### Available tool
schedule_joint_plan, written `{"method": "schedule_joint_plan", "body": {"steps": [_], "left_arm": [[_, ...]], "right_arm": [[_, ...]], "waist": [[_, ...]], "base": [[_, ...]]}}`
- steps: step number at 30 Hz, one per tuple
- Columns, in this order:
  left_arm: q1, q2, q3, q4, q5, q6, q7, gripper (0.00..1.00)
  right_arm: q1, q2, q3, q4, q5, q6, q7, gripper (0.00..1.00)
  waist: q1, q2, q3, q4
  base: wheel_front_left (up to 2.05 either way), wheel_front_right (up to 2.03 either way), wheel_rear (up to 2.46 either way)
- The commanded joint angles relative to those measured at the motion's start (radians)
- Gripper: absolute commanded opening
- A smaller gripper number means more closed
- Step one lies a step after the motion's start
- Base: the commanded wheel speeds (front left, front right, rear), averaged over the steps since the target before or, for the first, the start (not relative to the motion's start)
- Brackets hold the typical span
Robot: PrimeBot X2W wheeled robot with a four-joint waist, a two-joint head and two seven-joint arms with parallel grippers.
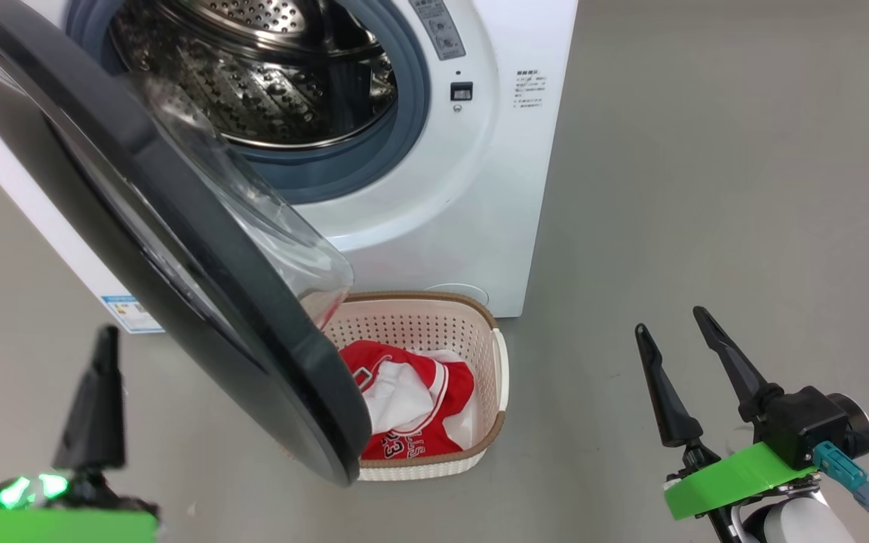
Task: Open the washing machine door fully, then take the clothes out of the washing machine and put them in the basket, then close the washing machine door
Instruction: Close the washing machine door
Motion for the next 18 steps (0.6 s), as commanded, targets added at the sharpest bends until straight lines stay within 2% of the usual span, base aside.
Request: {"method": "schedule_joint_plan", "body": {"steps": [1,6,8,10,14,18], "left_arm": [[-0.049,0.005,0.054,-0.035,-0.053,0.006,0.023,0.0],[-0.111,-0.037,0.127,-0.071,-0.37,0.059,0.177,0.0],[-0.13,-0.042,0.139,-0.076,-0.486,0.103,0.26,0.0],[-0.15,-0.046,0.151,-0.079,-0.601,0.167,0.345,0.0],[-0.195,-0.042,0.183,-0.091,-0.738,0.275,0.442,0.0],[-0.228,-0.04,0.199,-0.108,-0.821,0.349,0.501,0.0]], "right_arm": [[-0.026,0.0,0.02,-0.027,0.001,0.0,-0.006,1.0],[-0.032,0.0,0.02,-0.029,0.001,0.0,-0.006,1.0],[-0.033,0.0,0.021,-0.029,0.0,0.0,-0.006,1.0],[-0.035,-0.001,0.024,-0.029,-0.002,0.0,-0.006,1.0],[-0.043,-0.006,0.029,-0.027,-0.01,0.0,-0.006,1.0],[-0.047,-0.006,0.035,-0.025,-0.009,0.0,-0.006,1.0]], "waist": [[0.0,0.0,0.004,0.002],[0.0,0.0,0.017,0.009],[0.0,0.0,0.022,0.012],[0.0,0.0,0.027,0.014],[0.0,0.0,0.035,0.016],[0.0,0.0,0.039,0.011]], "base": [[0.0,0.0,0.0],[0.0,0.0,0.0],[0.0,0.0,0.0],[0.0,0.0,0.0],[0.0,0.0,0.0],[0.0,0.0,0.0]]}}
